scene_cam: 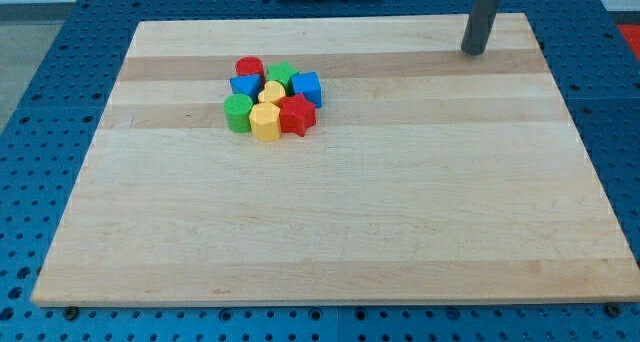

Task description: Place your arm at the bottom of the group of blocks

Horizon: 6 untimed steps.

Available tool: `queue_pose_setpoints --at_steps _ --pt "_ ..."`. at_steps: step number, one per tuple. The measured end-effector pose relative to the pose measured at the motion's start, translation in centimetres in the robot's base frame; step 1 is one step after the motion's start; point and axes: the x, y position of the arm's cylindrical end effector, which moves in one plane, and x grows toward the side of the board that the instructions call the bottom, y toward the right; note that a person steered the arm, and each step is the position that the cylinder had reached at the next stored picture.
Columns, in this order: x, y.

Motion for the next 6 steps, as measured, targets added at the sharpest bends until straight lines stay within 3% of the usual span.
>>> queue_pose_setpoints --at_steps 3,4,6 --pt "1.7 0.0" --pt "4.3 -0.5" --pt "13.8 -7.7"
